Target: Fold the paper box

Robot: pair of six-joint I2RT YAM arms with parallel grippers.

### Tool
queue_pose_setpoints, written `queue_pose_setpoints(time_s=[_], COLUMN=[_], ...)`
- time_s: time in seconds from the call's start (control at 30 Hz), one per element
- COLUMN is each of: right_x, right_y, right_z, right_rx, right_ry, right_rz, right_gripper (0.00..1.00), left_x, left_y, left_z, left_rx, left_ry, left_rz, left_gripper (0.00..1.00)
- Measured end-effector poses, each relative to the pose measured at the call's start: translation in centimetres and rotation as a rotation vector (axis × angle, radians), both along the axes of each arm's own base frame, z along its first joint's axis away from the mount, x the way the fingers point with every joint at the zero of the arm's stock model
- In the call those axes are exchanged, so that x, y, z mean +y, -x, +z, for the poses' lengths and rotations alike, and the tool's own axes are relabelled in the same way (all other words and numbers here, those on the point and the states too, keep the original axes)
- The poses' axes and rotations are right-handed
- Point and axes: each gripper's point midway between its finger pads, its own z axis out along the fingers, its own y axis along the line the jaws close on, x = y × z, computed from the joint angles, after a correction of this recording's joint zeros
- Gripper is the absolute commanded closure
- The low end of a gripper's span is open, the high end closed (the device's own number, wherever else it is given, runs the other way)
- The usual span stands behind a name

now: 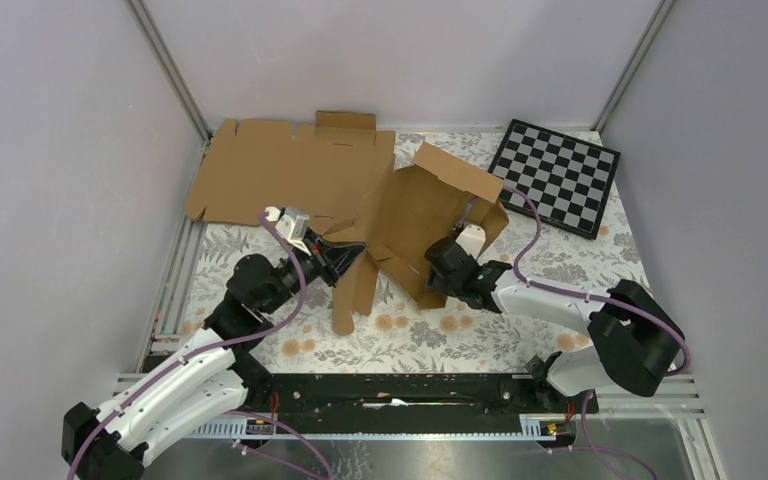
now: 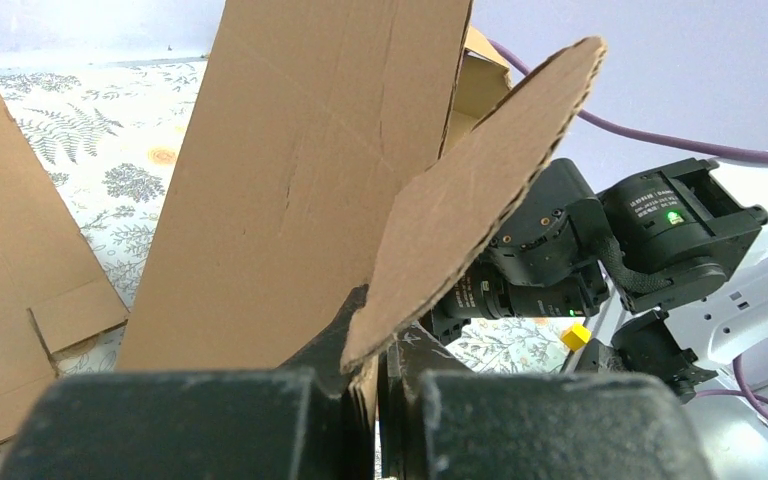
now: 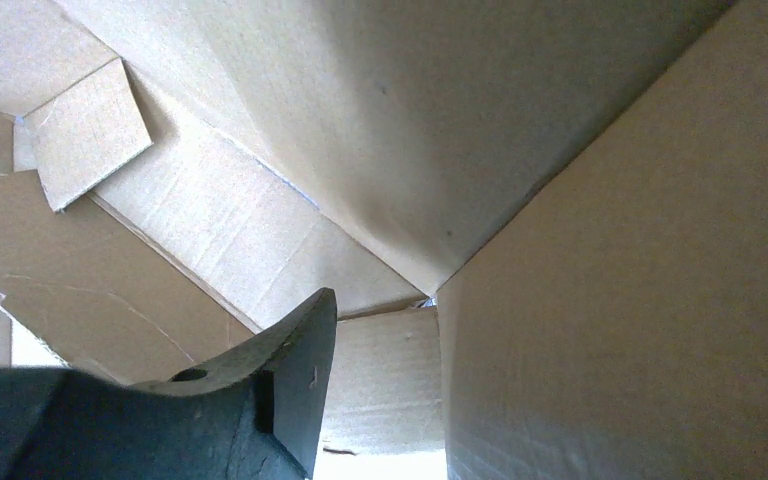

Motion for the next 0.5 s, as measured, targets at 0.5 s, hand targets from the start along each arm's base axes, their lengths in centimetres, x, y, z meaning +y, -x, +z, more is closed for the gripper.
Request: queue_pose_setpoints(time_s=[0.5], right_x=[-1.1], right_y=[-1.7], right_z=[0.6], right_rx=[0.037], right_ry=[-0.054], right_rz=[-0.120], right_gripper=[1.00], left_x=[-0.2], left_y=[0.8], left_z=[0.5], left_rx=[-0.001], left_ry=[0.062], left_rz=[-0.029], left_gripper=[1.00])
